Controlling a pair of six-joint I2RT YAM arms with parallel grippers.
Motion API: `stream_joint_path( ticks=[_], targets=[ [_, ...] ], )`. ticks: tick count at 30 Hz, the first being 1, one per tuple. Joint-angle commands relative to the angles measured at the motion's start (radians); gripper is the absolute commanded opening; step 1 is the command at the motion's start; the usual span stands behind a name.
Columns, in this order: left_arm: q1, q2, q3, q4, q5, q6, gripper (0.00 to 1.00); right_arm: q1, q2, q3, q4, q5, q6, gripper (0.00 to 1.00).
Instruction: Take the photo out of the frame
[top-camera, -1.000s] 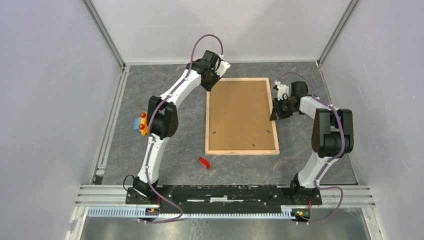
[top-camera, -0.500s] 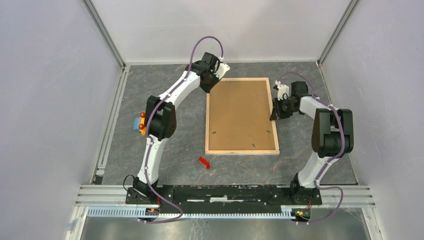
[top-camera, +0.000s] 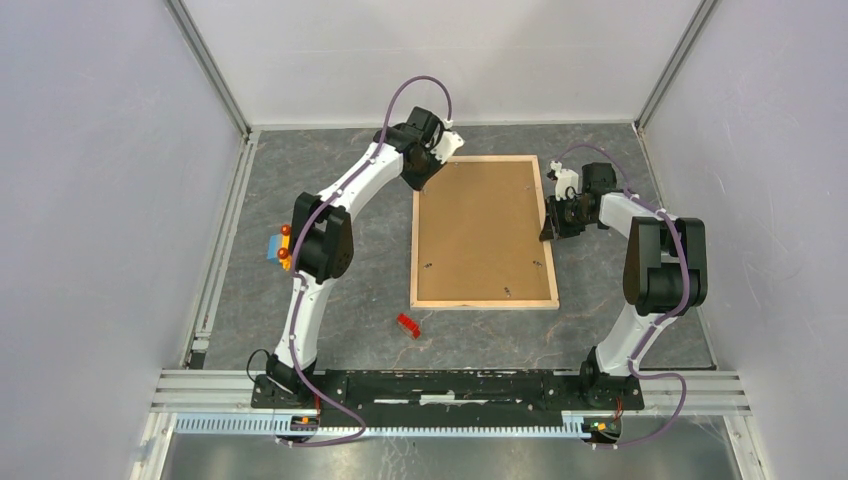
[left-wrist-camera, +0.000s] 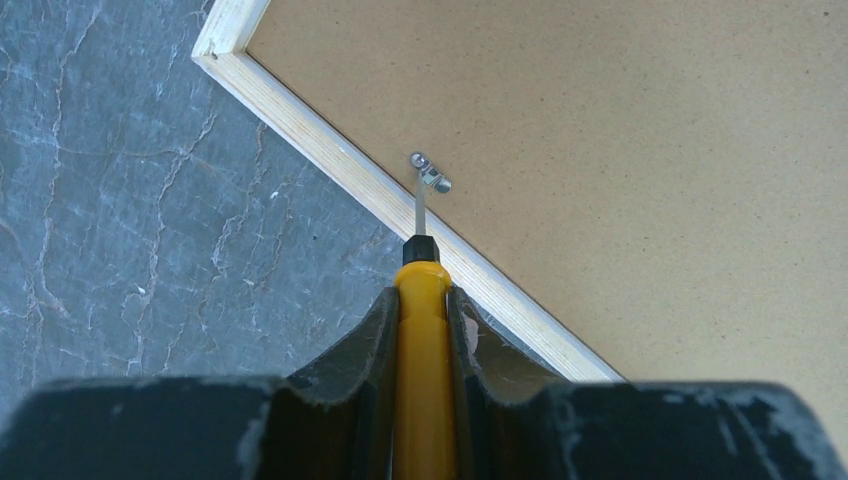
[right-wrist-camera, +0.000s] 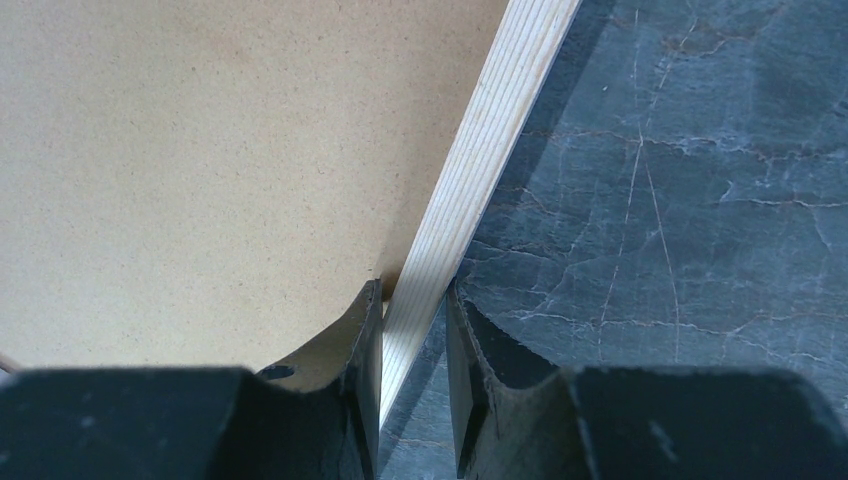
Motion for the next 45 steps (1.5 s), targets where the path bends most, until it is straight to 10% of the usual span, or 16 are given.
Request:
stream_joint_path(
  ticks=[1, 45],
  targets=[
    [-0.022, -0.035, -0.007, -0.106, 0.072, 0.006, 0.02, 0.002, 0.028, -0.016, 0.01, 0.043, -0.046, 0.12],
    [0.02, -0.063, -0.013, -0.073, 0.05, -0.09, 0.02, 0.012, 0.002, -0.017, 0.001, 0.104, -0.044, 0.64]
  ],
)
